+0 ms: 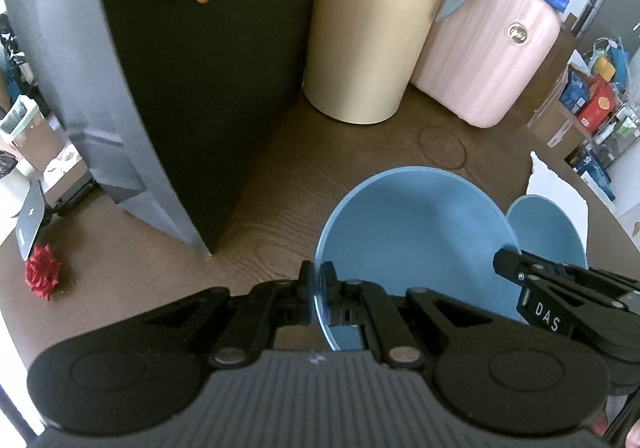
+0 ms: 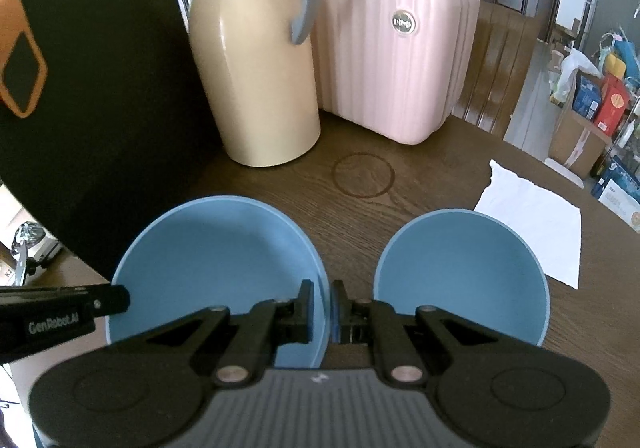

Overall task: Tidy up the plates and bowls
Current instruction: 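Lift the light-blue bowl with both grippers, then carry the held bowl with both grippers toward the large light-blue bowl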

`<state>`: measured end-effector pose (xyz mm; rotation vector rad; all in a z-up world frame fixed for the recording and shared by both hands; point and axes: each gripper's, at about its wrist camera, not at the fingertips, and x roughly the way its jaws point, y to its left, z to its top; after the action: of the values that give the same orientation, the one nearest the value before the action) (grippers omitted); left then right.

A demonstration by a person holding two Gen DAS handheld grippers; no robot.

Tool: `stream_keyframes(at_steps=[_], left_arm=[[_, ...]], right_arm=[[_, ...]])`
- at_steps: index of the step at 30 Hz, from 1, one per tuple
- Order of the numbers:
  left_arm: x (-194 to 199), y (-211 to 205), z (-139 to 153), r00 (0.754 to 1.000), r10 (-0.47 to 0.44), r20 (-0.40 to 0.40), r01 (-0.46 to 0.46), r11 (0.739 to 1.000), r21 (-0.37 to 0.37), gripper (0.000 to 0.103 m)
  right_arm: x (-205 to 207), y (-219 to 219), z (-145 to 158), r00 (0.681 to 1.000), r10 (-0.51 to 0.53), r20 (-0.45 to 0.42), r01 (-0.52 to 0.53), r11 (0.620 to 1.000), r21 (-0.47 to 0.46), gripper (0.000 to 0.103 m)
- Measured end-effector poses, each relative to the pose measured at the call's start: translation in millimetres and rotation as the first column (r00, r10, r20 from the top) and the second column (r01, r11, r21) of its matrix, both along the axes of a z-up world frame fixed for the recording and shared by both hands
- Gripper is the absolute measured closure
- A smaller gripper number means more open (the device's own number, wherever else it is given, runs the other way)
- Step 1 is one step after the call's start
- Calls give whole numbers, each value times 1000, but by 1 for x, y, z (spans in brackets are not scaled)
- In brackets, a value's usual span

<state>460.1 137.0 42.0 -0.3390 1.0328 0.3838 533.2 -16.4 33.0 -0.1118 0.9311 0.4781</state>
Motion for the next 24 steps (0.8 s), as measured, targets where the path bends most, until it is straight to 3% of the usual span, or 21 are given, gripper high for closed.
stream_keyframes(at_steps=[24], left_arm=[[-75,-9,44,997,9,81,-12,999,39,98]], right_arm=[[-70,-4,48,995,25,101,-23,999,-25,98]])
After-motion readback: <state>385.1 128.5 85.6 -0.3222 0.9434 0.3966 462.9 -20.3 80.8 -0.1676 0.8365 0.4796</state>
